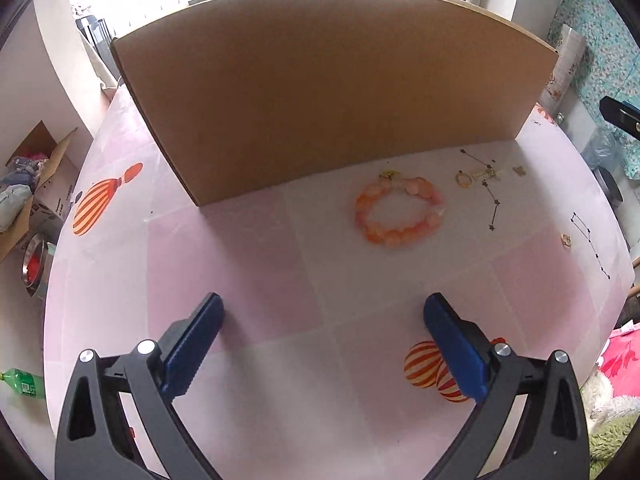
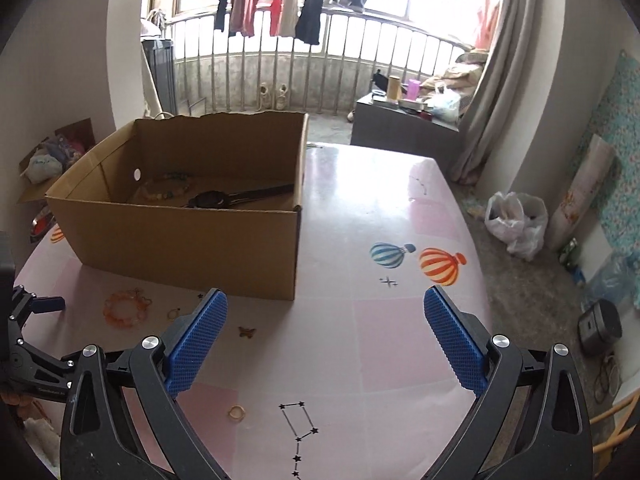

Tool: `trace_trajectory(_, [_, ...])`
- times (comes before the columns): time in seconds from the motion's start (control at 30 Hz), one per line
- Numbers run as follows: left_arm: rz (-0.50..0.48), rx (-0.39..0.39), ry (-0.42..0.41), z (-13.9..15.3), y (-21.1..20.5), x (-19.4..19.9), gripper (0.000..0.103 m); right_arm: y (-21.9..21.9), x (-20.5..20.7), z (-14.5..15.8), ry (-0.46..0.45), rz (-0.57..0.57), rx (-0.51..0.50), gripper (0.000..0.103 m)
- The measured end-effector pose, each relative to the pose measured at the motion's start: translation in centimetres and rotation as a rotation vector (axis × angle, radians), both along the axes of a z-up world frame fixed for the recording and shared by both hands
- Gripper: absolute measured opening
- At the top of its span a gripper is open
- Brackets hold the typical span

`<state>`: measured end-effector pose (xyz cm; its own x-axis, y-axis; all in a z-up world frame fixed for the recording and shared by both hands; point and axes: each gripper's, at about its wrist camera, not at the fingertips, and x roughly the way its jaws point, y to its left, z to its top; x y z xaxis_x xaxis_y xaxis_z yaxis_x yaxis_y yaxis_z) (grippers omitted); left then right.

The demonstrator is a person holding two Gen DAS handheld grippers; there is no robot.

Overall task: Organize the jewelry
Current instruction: 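Move the right gripper to the small gold ring and close on it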

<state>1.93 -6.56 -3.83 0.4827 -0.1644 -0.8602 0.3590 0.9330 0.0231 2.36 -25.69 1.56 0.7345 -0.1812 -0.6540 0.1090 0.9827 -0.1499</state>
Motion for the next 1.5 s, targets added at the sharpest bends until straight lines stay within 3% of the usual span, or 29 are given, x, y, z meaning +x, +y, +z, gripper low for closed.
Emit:
trace_trajectory(0.1, [-0.002, 0.054, -0.126, 1.2, -0.5, -0.8, 0.087, 0.1, -0.2, -0.4, 0.018, 0.018, 0.084, 0.095])
trace_trajectory(0.2, [-0.041, 0.040, -0.188, 2.3, -1.1, -0.6, 0.077, 0.0, -0.3, -1.1, 0.055, -0.013, 0.160, 0.095])
trace_trajectory(0.37, [-0.129, 0.056, -0.180, 1.3, -2.3, 1.0, 0.071, 0.0, -0.5, -1.2, 0.068, -0.075, 0.235, 0.095])
trace_trajectory(0.43, [-0.141, 0.017, -0.174, 1.2, -2.4, 1.7, 0.071, 0.0, -0.5, -1.1, 0.070, -0.102, 0.247, 0.095])
trace_trajectory(0.57, [-0.141, 0.019, -0.136, 0.3, -1.5, 2.6, 0.070, 0.0, -0.6, -1.0, 0.081, -0.146, 0.262, 0.095])
trace_trajectory(0.67, [-0.112, -0.017, -0.097, 0.1, 0.2, 2.8, 0.070, 0.0, -0.2, -1.6, 0.103, -0.165, 0.258, 0.095])
trace_trajectory(0.93, [0.005, 0.027, -0.104, 0.0, 4.6, 2.4, 0.070, 1.2, -0.1, -3.4, 0.177, -0.145, 0.256, 0.095])
trace_trajectory(1.03, [0.014, 0.074, -0.158, 0.8, 4.8, 2.5, 0.070, 1.5, -0.5, -3.2, 0.163, -0.131, 0.255, 0.094])
trace_trajectory(1.1, [0.007, 0.040, -0.192, 1.8, 5.3, 1.8, 0.070, 1.5, -1.1, -3.0, 0.148, -0.126, 0.258, 0.094])
trace_trajectory(1.2, [-0.015, -0.097, -0.191, 3.2, 5.8, 1.5, 0.070, 1.4, -2.1, -2.9, 0.155, -0.098, 0.266, 0.093])
trace_trajectory(1.37, [-0.167, -0.235, -0.109, 3.8, 3.4, 1.6, 0.070, 2.2, -3.2, -4.5, 0.246, -0.051, 0.276, 0.073])
trace_trajectory(1.5, [-0.249, -0.310, -0.040, 3.5, 0.4, 0.1, 0.067, 2.7, -3.1, -5.6, 0.280, -0.038, 0.257, 0.049])
